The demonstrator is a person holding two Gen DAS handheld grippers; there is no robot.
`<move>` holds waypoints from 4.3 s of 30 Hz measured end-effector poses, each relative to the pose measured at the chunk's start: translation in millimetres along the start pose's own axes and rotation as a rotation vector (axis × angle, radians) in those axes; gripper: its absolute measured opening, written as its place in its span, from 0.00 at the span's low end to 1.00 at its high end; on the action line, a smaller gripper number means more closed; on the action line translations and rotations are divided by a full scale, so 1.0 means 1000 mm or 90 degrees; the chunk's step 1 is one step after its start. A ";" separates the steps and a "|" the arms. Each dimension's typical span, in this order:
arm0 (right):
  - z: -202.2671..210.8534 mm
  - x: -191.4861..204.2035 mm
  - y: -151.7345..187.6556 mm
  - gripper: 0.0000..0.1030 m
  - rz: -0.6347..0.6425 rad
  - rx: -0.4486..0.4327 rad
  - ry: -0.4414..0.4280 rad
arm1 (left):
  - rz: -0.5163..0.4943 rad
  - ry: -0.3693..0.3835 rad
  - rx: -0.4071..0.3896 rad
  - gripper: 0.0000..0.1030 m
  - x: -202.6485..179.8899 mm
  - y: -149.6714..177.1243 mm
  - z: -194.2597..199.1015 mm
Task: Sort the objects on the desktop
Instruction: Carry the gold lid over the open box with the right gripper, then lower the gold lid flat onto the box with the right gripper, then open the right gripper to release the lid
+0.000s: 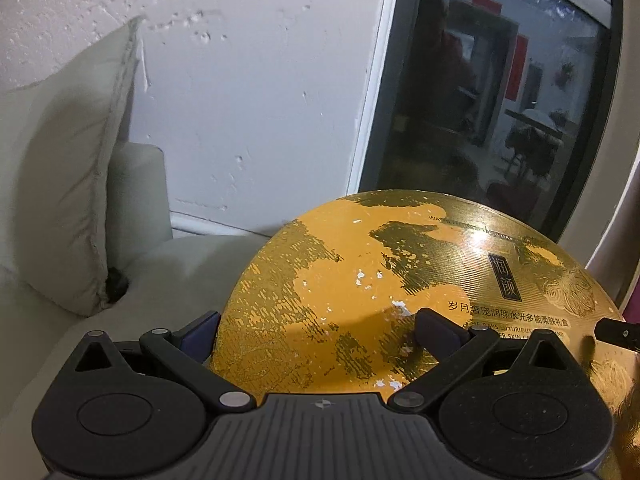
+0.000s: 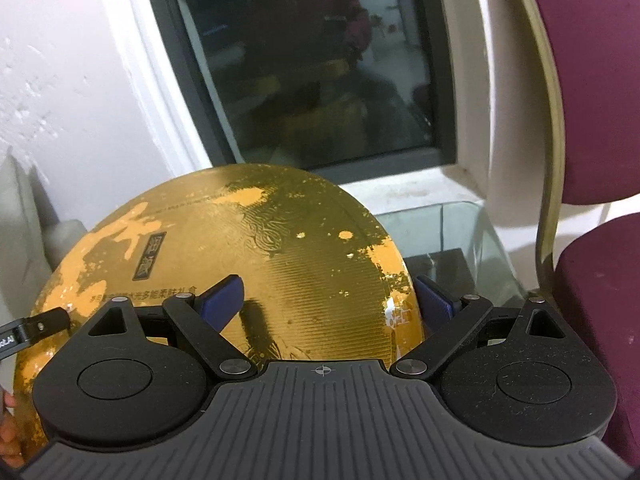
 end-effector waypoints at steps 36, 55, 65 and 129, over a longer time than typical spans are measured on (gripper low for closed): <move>-0.045 -0.024 0.022 0.92 -0.052 0.080 0.041 | -0.033 0.026 0.042 0.98 -0.005 0.029 -0.053; 0.047 -0.009 0.003 0.94 -0.034 0.036 0.017 | -0.061 -0.154 0.154 0.99 0.035 0.029 0.029; 0.108 0.043 0.088 0.83 0.073 0.117 -0.035 | -0.072 -0.155 0.192 0.99 0.034 0.067 0.058; 0.142 0.056 0.054 0.76 0.090 0.140 -0.098 | -0.217 -0.029 0.192 0.99 -0.067 0.051 0.126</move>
Point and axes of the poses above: each gripper's, at about its wrist camera, not at the fingertips, and z roughly against the way its jaws point, x to its left, y to its underside, the point moved 5 cm from there along -z, roughly the way its jaws point, and after that the axes turned 7 degrees about -y, right-handed, at the moved point
